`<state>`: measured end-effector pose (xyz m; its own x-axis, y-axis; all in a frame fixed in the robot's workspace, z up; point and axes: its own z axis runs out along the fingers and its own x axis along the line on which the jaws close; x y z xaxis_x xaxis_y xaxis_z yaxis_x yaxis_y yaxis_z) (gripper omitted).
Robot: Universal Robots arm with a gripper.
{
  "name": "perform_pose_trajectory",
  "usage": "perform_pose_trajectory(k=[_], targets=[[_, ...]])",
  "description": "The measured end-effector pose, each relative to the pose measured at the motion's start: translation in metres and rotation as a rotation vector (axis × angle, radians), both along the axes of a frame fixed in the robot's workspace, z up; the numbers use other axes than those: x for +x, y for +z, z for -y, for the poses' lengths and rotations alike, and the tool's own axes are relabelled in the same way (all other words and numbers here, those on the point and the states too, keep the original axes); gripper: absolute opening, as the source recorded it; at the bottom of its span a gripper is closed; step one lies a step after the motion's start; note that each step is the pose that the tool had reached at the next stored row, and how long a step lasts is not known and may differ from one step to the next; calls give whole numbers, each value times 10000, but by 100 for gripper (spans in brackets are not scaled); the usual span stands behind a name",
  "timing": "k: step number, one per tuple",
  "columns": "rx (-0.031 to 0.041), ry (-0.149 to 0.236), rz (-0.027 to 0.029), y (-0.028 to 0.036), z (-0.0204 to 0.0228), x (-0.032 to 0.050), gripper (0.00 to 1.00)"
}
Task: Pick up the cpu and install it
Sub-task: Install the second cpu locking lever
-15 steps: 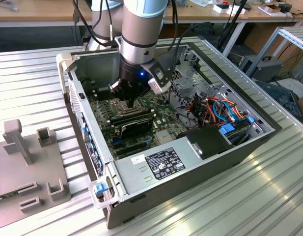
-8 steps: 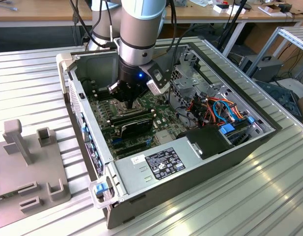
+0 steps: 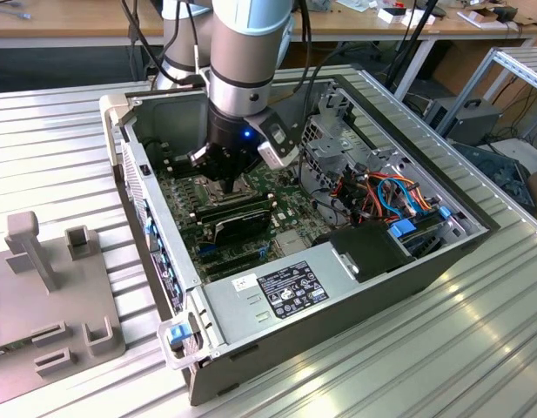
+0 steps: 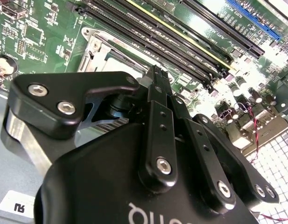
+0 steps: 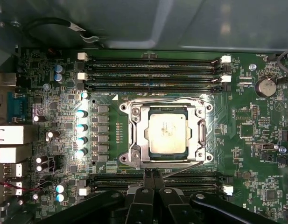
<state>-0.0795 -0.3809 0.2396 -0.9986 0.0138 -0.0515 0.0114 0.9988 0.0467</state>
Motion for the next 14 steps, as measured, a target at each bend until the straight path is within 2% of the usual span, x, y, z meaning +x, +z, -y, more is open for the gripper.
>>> perform_pose_trajectory(k=[11, 14], targets=[[-12, 0, -2, -26, 0, -102, 11], [-16, 1, -4, -29, 0, -108, 11]])
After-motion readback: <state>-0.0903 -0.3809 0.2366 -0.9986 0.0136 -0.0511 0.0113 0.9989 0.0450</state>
